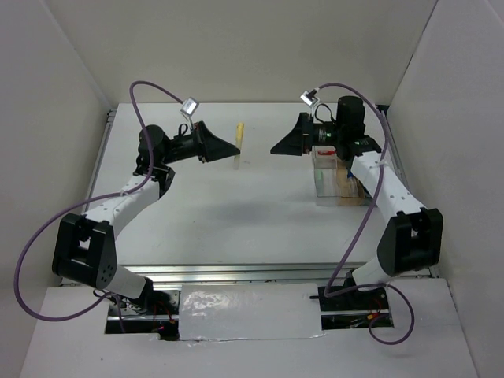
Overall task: Sort the stationery into containers
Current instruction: Pick up the stationery from the center of the board.
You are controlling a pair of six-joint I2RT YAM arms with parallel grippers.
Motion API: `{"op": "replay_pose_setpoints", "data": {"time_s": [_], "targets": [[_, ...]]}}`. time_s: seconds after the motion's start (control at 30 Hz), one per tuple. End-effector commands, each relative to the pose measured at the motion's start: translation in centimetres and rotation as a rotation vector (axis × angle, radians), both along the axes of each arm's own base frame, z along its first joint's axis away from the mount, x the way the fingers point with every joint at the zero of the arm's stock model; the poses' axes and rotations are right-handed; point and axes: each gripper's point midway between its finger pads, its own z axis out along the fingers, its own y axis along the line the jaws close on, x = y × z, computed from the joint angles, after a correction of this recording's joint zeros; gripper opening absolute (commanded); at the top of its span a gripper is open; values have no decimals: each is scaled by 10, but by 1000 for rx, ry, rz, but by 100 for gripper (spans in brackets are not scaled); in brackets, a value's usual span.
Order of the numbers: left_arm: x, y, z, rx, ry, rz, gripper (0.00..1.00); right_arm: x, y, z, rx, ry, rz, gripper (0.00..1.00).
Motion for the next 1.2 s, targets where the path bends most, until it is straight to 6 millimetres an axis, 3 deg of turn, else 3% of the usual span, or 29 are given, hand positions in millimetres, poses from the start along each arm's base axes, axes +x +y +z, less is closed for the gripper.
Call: {"op": "replay_pose_setpoints", "data": {"time_s": [0.0,0.27,0.6,1.0,1.1,1.17], "targets": [[-10,1,15,-31,-42,-1,0,15,11,15,53,13,17,100],[-5,1,2,2,-47,22,0,8,57,20,93,22,139,99],[-6,4,-18,-2,41,48,0,5,69,30,117,14,162,98],[-13,6,-17,-35,62,52,0,18,95,1,-23,-52,132,96],[-15,7,-21,-34,69,58,0,19,97,0,-40,-71,122,92],[-15,8,-24,-33,78,64,0,18,97,2,-32,-77,131,82]]}}
